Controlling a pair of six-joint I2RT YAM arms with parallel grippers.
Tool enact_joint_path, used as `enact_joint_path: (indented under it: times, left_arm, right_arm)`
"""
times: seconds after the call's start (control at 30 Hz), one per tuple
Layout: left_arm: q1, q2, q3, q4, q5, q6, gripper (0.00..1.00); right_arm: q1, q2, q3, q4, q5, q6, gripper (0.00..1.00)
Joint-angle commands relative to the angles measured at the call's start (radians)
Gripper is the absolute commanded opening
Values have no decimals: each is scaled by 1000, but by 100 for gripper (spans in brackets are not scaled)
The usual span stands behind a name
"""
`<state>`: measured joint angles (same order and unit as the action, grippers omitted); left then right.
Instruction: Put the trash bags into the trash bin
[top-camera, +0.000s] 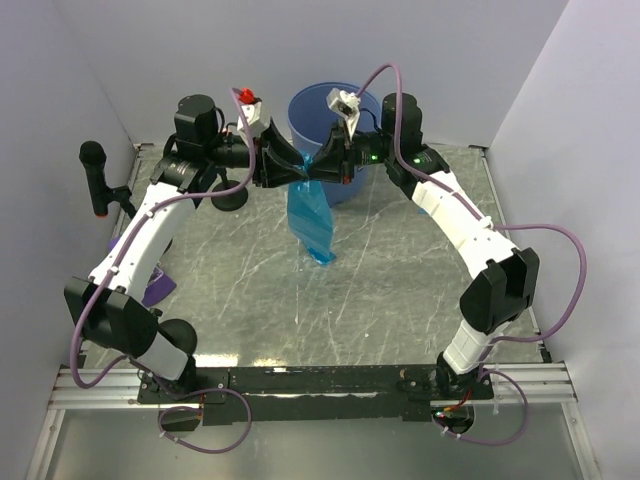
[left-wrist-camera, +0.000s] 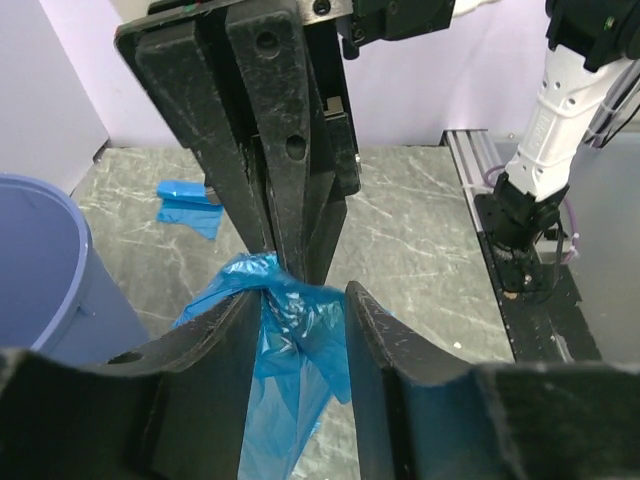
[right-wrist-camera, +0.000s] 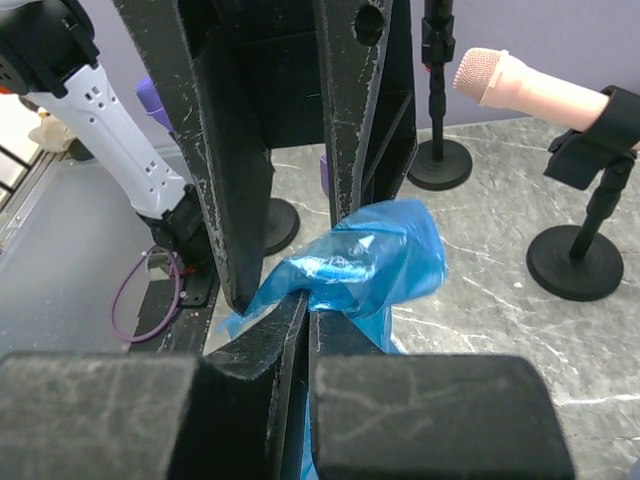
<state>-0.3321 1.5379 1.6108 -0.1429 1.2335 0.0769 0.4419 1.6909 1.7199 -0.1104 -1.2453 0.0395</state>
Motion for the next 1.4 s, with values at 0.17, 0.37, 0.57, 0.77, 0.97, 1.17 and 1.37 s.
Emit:
enact_joint_path:
  times: [0.17, 0.37, 0.57, 0.77, 0.97, 1.17, 1.37]
  left_arm:
    - [-35, 25, 70, -52, 20, 100, 18]
    - [-31, 39, 106, -96, 24, 103, 1]
    - [-15, 37, 118, -153, 27, 103, 1]
    - [-8, 34, 81, -75, 30, 8, 1]
    - [-7, 39, 60, 12, 32, -109, 1]
    - [-5, 42, 55, 10, -6, -170, 1]
    - [-5, 50, 74, -43, -6, -157, 1]
  right_arm:
    - [26, -51, 32, -34, -3, -86, 9]
    - [1, -66, 3, -52, 29, -86, 9]
    - [-84, -73, -55, 23, 93, 57, 18]
    - [-80, -105, -56, 11, 130, 2, 39]
    - [-34, -128, -3, -118, 213, -215, 47]
    - [59, -171, 38, -267, 404, -482, 66]
    - [124, -185, 66, -302, 602, -627, 68]
